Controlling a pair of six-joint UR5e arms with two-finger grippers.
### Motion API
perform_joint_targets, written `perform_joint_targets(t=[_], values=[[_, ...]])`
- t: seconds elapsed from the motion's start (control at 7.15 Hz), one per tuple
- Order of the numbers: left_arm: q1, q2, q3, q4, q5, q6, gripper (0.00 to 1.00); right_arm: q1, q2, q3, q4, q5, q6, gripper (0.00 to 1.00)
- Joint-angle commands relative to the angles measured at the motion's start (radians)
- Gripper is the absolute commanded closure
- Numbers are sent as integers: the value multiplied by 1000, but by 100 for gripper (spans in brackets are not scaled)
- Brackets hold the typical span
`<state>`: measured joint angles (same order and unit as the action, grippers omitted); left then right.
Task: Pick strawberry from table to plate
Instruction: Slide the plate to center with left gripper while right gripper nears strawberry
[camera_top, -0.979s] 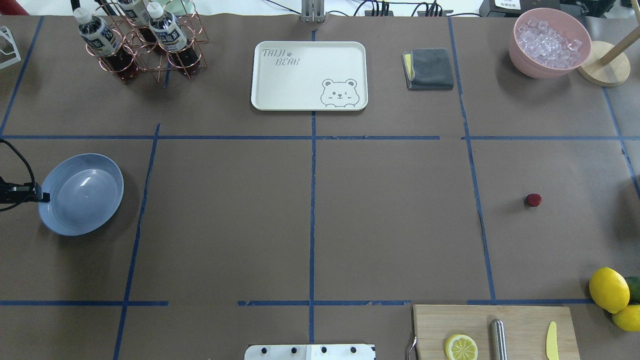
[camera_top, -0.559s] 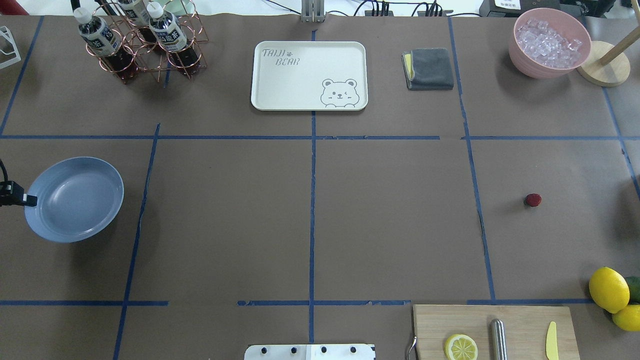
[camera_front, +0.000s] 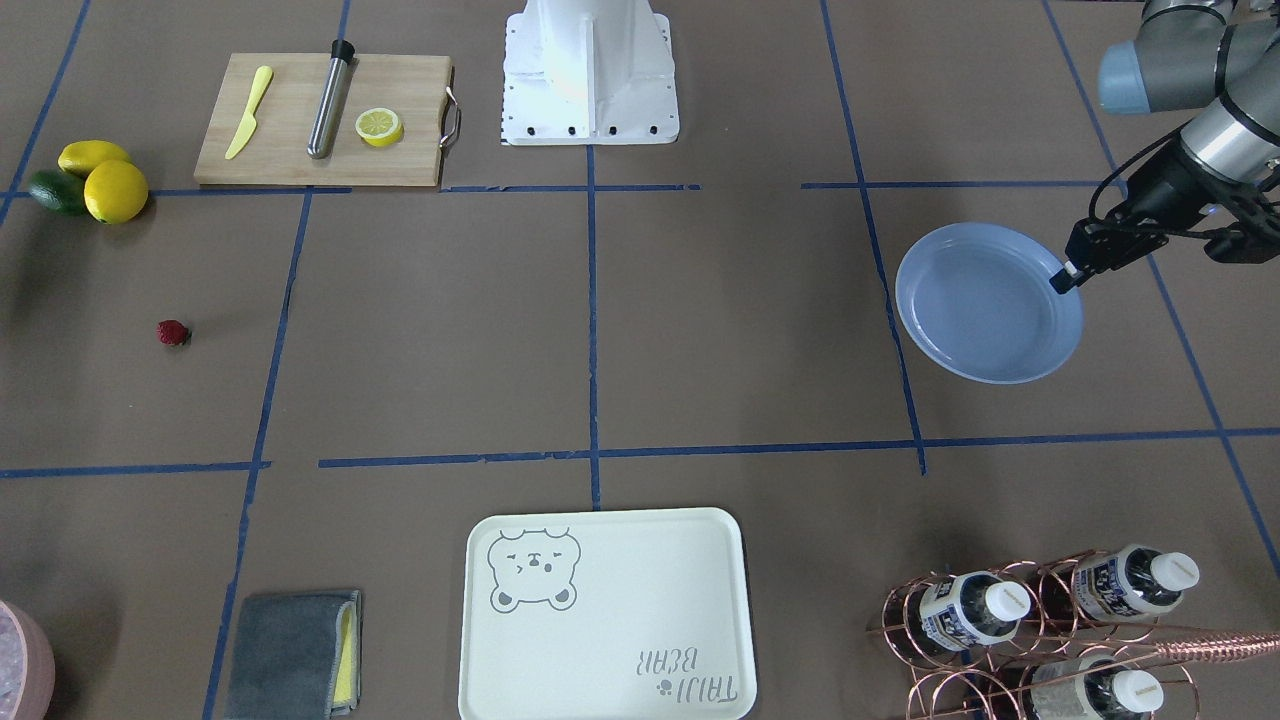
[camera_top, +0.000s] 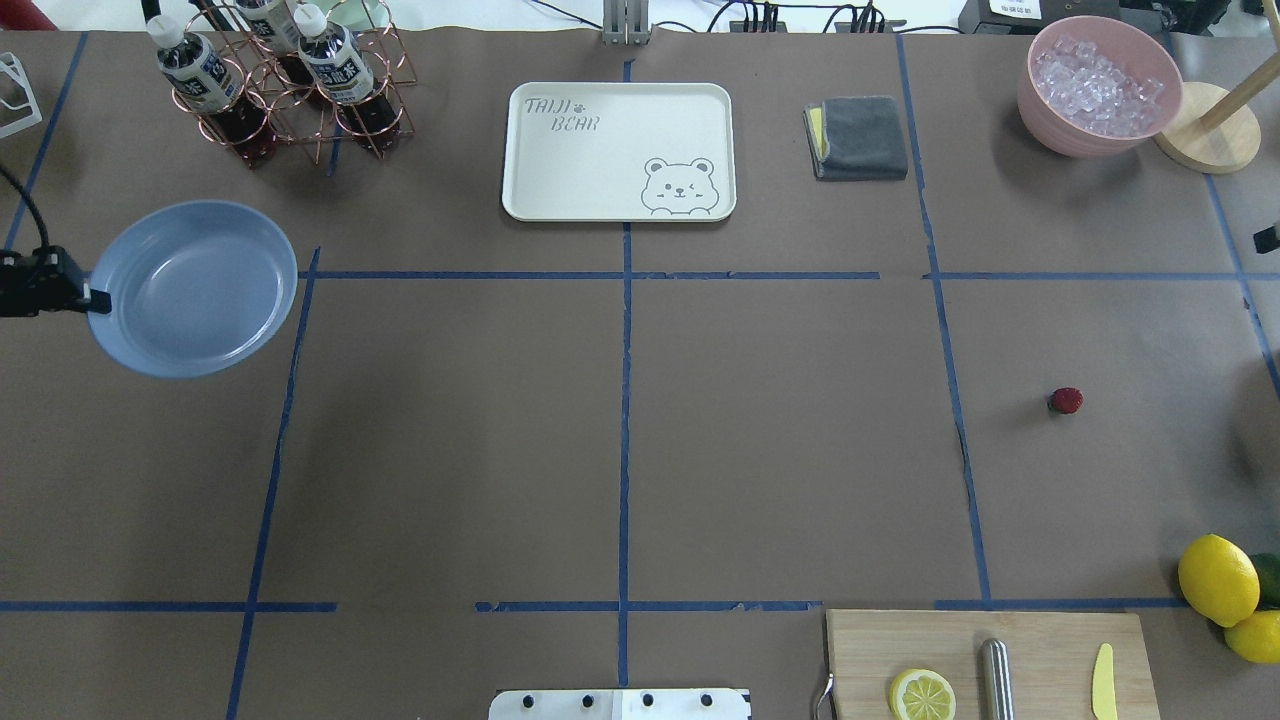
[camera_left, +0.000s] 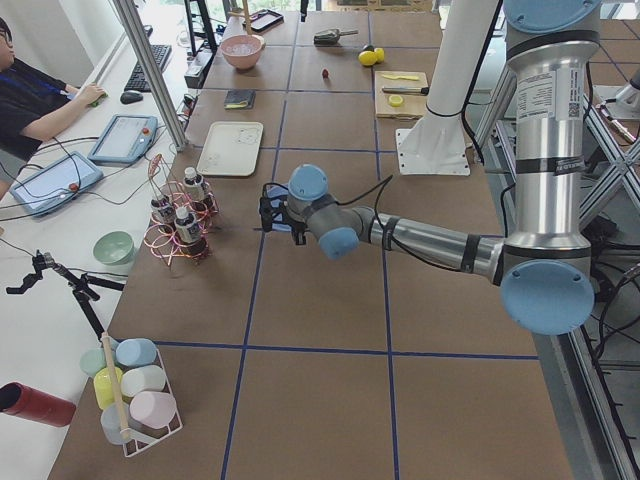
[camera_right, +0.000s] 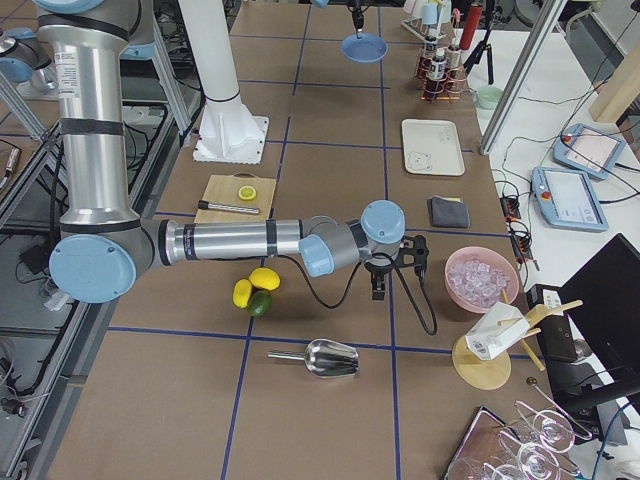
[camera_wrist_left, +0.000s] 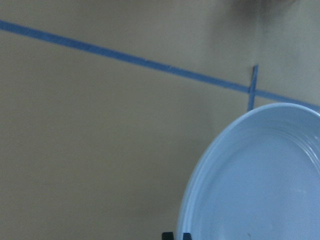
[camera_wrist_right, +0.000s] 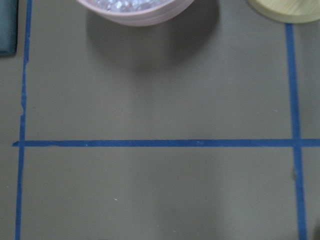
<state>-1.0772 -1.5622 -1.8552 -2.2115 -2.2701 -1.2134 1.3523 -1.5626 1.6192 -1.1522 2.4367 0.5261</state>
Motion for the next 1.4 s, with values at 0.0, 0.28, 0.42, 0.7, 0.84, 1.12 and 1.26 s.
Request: perform_joint_targets(t=[0.0, 0.28, 0.42, 0.7, 0.84, 1.12, 1.26], values=[[118, -123, -62, 85, 79, -230, 100, -193, -34, 1, 271, -121, 306, 0], [283, -232, -64, 117, 214, -441, 100, -261, -50, 16, 278, -154, 319, 0], [371, -284, -62, 156, 294, -518, 100, -313, -71, 31, 278, -198, 321, 0], [489, -381, -49, 239, 422, -604, 100, -372, -111, 82, 275, -217, 321, 0], [534, -407, -32, 239, 463, -617, 100, -398, -126, 99, 275, -237, 321, 0], [673, -466, 58, 237, 605, -676, 100, -443, -136, 123, 264, -281, 324, 0], [721, -473, 85, 231, 648, -695, 100, -452, -136, 125, 264, -281, 328, 0]])
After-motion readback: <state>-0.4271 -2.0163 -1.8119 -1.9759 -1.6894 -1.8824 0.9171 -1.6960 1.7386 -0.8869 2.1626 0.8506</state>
